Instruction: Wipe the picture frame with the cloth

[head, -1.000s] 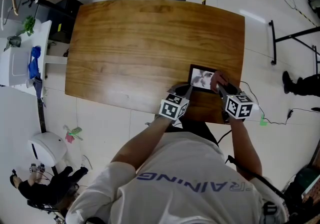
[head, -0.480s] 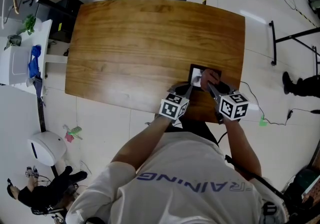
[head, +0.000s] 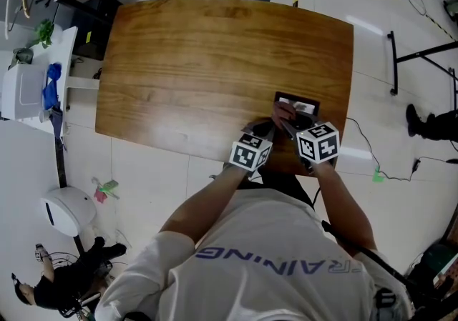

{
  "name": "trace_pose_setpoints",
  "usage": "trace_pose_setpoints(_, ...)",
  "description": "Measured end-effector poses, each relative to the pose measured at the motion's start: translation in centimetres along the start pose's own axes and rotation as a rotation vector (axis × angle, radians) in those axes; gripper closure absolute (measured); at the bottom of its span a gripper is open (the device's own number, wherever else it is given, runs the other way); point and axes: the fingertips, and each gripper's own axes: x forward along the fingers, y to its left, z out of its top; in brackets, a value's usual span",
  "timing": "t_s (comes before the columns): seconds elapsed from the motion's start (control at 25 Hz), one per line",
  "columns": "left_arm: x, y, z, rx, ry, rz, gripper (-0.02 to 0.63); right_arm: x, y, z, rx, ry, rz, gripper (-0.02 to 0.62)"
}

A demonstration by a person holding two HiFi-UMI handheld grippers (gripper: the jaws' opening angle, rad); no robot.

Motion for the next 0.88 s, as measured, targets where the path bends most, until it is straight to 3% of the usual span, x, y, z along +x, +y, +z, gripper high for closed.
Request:
trace_pose_setpoints(0.36, 0.1, 0.0, 0.0, -0.001, 0.001, 0.000, 0.603, -1.4, -1.8, -1.3, 0.095, -0.003, -0.036, 0.469)
trace_pose_setpoints(0.88, 0.1, 0.0, 0.1, -0.008, 0.001, -0.005, 0.603, -7.2, -6.6, -3.8, 0.160, -0.048, -0.177, 0.468)
